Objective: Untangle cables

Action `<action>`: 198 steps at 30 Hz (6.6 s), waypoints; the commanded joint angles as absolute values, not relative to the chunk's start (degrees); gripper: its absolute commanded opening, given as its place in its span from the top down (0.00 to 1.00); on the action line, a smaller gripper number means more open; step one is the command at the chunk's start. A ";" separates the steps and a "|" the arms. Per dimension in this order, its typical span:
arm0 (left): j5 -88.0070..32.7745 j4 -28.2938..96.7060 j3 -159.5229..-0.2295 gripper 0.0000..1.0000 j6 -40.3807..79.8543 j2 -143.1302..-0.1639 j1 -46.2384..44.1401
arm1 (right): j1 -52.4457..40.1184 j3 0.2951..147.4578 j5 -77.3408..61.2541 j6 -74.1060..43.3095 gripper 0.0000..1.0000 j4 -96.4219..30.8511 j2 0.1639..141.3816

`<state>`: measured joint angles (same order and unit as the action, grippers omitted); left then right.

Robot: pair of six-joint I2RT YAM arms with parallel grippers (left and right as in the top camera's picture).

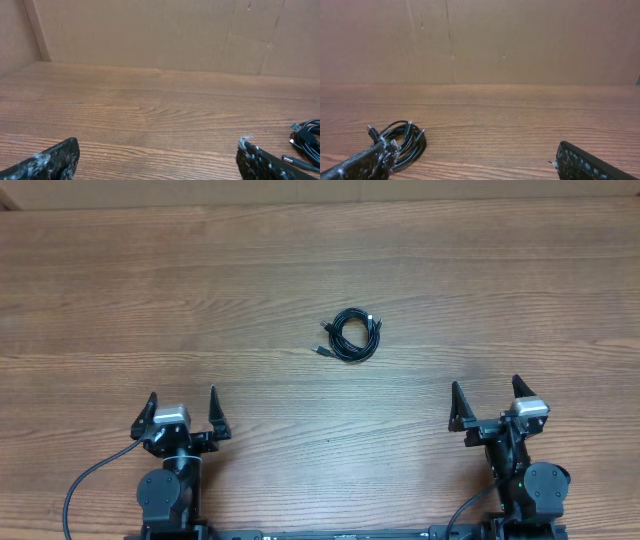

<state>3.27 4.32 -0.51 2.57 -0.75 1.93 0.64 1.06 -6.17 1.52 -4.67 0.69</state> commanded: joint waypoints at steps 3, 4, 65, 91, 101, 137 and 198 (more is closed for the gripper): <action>3.16 4.25 -0.27 0.01 1.28 -0.21 2.22 | 0.32 0.49 -6.24 1.78 0.00 -4.38 0.16; 3.16 4.25 -0.27 0.00 1.28 -0.21 2.22 | 0.32 0.49 -6.24 1.76 0.00 -4.38 0.16; -27.14 -17.10 -8.03 0.00 27.40 -0.47 2.24 | 0.32 0.49 -6.24 1.76 0.00 -4.38 0.16; -32.71 79.07 -99.98 0.00 -1.15 -68.58 -4.32 | 0.32 0.49 -6.24 1.78 0.00 -4.38 0.16; -19.59 85.78 -103.61 0.01 -1.06 -89.10 -23.24 | 0.34 0.49 -6.24 1.78 0.00 -4.38 0.16; -14.74 59.18 -103.59 0.06 48.49 -124.81 -27.90 | 0.32 0.49 -6.24 1.76 0.00 -4.38 0.16; -5.98 76.51 -111.37 0.00 34.76 -109.73 -13.41 | 3.88 65.41 -27.05 -4.27 0.00 -52.07 34.96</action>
<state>-6.70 76.36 -111.20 32.73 -109.40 -15.27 3.57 55.48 -32.21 -10.74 -43.86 24.32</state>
